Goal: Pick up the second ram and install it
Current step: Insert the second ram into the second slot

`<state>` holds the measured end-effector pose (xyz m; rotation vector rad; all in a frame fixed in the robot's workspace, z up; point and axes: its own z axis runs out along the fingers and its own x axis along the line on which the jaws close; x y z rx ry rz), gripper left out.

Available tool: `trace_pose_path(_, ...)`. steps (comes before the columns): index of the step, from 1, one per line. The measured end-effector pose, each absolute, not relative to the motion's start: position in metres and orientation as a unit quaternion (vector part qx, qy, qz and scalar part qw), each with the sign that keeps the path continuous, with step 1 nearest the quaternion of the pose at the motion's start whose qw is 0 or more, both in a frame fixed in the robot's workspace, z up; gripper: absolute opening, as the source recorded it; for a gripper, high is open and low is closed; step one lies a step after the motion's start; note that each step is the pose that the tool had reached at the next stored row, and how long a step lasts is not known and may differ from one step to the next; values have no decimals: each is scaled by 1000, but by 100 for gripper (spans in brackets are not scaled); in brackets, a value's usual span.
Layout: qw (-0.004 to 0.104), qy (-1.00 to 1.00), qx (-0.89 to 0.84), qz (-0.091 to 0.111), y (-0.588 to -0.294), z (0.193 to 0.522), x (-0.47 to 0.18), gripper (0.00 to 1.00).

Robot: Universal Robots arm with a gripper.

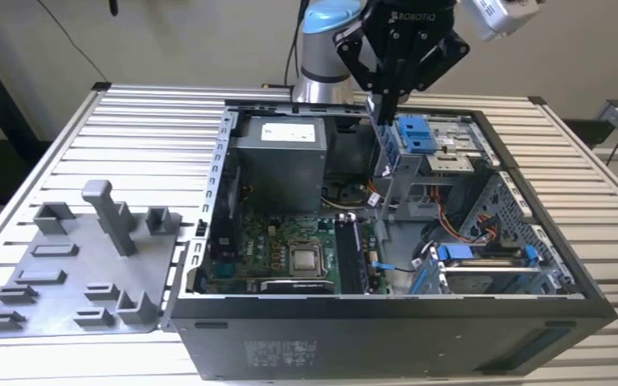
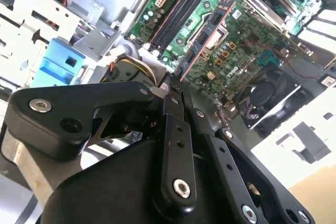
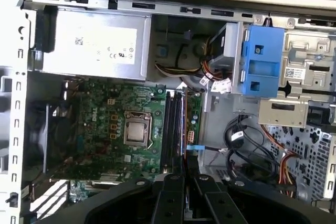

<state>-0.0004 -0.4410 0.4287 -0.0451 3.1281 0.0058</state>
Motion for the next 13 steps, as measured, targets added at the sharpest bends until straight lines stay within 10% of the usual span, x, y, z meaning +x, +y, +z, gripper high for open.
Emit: trace_pose_path(13, 7, 999, 38, 1, -441, 428, 0, 13)
